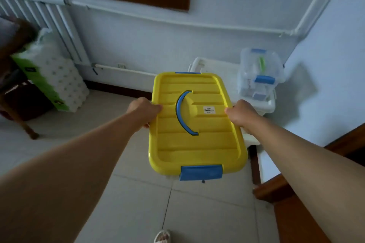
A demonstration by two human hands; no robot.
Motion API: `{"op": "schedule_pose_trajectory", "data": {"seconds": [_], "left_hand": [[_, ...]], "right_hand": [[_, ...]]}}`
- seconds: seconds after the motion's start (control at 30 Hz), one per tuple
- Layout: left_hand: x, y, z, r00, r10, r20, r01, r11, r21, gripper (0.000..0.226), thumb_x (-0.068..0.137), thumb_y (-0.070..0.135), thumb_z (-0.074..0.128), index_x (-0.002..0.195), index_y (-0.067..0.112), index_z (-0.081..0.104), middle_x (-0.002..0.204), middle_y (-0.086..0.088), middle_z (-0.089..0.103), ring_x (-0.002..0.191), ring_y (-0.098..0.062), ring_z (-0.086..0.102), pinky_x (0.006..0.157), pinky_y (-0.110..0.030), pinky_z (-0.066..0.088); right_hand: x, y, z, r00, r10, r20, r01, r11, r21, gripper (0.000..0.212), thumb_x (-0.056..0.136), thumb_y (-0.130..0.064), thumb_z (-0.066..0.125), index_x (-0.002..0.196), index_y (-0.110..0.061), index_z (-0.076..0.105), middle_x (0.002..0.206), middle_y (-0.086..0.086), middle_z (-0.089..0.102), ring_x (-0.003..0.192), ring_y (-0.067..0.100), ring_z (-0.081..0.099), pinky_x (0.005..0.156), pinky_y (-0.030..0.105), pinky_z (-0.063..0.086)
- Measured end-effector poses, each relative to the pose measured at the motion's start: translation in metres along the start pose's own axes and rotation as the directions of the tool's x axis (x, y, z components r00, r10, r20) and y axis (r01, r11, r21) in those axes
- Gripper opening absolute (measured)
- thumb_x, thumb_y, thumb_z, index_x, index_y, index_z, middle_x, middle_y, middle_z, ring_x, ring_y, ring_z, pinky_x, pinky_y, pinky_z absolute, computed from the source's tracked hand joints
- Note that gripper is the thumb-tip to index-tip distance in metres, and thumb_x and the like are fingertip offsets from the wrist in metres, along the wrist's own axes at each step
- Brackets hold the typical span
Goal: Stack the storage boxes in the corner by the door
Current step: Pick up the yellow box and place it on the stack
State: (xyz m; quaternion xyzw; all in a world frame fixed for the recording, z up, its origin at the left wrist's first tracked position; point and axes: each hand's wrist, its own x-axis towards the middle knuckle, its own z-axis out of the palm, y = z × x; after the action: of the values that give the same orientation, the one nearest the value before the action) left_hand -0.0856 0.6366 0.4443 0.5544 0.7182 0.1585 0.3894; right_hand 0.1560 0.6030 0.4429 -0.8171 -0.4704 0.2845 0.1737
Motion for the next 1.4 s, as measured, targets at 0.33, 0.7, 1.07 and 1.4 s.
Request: {"op": "schedule_pose_trajectory", "data": {"seconds": [0.33,0.7,1.07,1.4], "left_hand": [[0.139,0.124,0.017,0.992,0.108,0.072,-0.117,0.983,0.139,0.037,0.089,0.038,0.058,0.098,0.002,0.062,0.084,-0.015,0.064,0.072,-0.028,0.062,0.067,-0.034,0.054],[0.282,0.235,0.078,0.991,0.121,0.048,-0.129,0.963,0.237,0.047,0.09,0.044,0.055,0.108,0.001,0.063,0.106,-0.016,0.066,0.079,-0.026,0.056,0.066,-0.03,0.043],[0.392,0.285,0.108,0.988,0.104,0.112,-0.131,0.955,0.265,0.05,0.091,0.043,0.054,0.115,0.001,0.061,0.115,-0.016,0.064,0.094,-0.029,0.06,0.072,-0.032,0.044],[0.458,0.298,0.13,0.971,0.12,0.205,-0.171,0.953,0.252,0.047,0.092,0.039,0.052,0.118,0.0,0.058,0.114,-0.017,0.063,0.09,-0.027,0.056,0.075,-0.035,0.047]], "right_hand": [[0.131,-0.017,-0.058,0.993,0.091,-0.072,-0.086,0.994,0.071,0.014,0.096,-0.018,0.047,0.092,-0.005,0.051,0.087,0.01,0.053,0.073,0.021,0.051,0.05,0.026,0.035],[0.306,-0.009,-0.106,0.992,0.113,-0.054,-0.113,0.994,-0.003,0.022,0.096,-0.022,0.048,0.08,-0.007,0.048,0.077,0.008,0.05,0.071,0.024,0.051,0.058,0.029,0.038],[0.42,-0.015,-0.102,0.975,0.207,-0.085,-0.206,0.978,0.024,0.015,0.093,-0.021,0.049,0.088,-0.007,0.05,0.089,0.011,0.054,0.079,0.027,0.053,0.065,0.03,0.04],[0.476,-0.022,-0.089,0.948,0.258,-0.188,-0.271,0.962,-0.046,0.028,0.092,-0.019,0.046,0.107,0.001,0.059,0.105,0.018,0.061,0.087,0.03,0.054,0.071,0.032,0.039]]}}
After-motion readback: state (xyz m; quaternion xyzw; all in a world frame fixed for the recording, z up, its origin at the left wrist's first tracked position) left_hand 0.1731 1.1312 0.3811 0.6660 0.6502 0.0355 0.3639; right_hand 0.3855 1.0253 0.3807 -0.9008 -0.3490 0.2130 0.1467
